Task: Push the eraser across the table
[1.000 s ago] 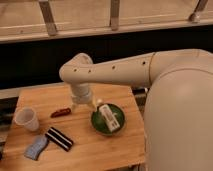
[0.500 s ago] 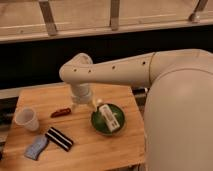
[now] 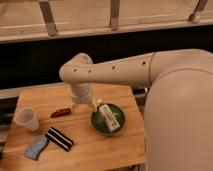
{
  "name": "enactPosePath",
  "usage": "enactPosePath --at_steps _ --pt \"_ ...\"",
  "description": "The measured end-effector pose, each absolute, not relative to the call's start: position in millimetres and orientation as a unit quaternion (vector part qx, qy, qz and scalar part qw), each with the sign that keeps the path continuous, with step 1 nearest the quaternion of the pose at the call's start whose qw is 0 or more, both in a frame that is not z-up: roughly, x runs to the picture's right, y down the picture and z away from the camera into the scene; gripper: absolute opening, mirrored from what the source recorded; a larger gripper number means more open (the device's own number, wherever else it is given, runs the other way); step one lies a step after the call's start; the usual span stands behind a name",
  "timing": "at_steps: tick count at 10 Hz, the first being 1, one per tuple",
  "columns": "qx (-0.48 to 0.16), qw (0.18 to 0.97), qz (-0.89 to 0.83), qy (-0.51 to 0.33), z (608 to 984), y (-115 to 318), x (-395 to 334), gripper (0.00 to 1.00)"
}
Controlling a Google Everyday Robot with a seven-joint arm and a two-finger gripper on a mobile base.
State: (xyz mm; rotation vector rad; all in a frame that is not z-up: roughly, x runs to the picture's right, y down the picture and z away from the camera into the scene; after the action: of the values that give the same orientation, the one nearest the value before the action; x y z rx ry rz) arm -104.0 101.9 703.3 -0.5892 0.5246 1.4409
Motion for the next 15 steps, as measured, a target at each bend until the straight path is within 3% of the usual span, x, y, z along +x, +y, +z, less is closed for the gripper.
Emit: enactPosePath --at_steps 6,9,15 --pt "-0.263 0.681 0.642 0.234 703.4 102.0 -104.0 0.03" --pt "-0.270 0.693 0.627 0.233 708.5 108.2 -115.9 0.00" --pt "-0.304 0.749 0.556 0.194 744.3 129.6 -228.5 0.00"
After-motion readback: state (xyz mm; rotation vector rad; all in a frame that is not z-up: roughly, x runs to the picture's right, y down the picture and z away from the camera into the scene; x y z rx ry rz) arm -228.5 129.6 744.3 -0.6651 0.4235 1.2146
